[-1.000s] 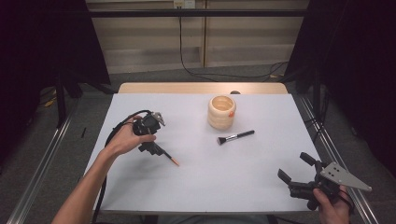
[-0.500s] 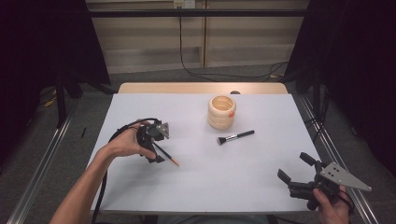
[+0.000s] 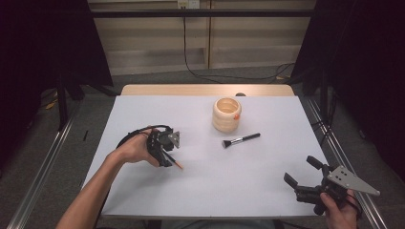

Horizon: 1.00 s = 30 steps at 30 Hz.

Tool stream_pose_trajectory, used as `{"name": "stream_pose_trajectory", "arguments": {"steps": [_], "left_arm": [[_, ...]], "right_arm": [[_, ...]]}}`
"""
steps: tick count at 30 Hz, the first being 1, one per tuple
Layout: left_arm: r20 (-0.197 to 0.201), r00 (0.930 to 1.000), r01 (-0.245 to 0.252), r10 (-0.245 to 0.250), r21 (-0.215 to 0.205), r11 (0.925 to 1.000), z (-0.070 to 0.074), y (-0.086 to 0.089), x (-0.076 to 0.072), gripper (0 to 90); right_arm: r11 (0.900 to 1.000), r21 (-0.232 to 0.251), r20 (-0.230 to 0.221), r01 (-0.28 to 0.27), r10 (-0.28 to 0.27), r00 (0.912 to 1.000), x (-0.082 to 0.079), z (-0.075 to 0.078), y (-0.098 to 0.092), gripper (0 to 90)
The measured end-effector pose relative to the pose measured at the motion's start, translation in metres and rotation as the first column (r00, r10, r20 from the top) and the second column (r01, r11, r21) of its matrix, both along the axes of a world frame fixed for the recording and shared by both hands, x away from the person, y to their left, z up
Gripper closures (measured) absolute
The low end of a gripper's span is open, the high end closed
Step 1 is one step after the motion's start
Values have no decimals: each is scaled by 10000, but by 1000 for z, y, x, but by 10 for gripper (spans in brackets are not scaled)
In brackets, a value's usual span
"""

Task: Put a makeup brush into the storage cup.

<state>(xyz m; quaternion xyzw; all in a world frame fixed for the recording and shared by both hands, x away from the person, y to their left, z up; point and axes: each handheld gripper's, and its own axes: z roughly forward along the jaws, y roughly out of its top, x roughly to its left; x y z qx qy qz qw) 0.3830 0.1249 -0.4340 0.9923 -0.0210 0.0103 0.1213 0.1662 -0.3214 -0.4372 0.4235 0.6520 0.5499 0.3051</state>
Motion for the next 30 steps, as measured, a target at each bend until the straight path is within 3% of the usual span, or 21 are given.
{"name": "stream_pose_trajectory", "arguments": {"steps": [5, 9, 14, 17, 19, 22, 25, 29, 30], "left_arm": [[102, 9998, 162, -165, 200, 9997, -2, -1, 6, 516], [164, 9996, 212, -220, 473, 9987, -5, 1, 8, 528], [258, 9997, 35, -47, 479, 9988, -6, 6, 11, 531], [277, 9990, 315, -338, 799, 9963, -7, 3, 10, 534], [323, 9988, 339, -365, 789, 9963, -8, 2, 11, 539], [33, 9987, 497, -503, 972, 9940, -8, 1, 13, 585], [-201, 9972, 739, -722, 1032, 9919, -9, -1, 10, 712], [-580, 9959, 758, -689, 1259, 9891, -10, -4, 13, 748], [-615, 9962, 680, -612, 1150, 9910, -11, -3, 13, 750]], "right_arm": [[10000, 5, 9, 5, -5, 10000, -1, 0, 0, 0], [10000, 16, 5, 14, -14, 10000, -1, 0, -1, 0], [10000, -15, 16, -10, 10, 10000, -1, 0, -1, 0], [10000, -21, 11, 13, -13, 10000, -1, 0, -1, 0], [10000, -17, 3, 14, -14, 10000, -1, 0, -1, 0], [10000, -9, 5, 38, -38, 10000, -1, 0, -1, 0], [10000, -33, 19, 44, -44, 10000, -2, 0, -1, 0], [10000, -17, 5, 29, -29, 10000, -1, 0, -1, 0], [10000, -9, 12, 12, -12, 10000, -1, 0, 0, 0]]}}
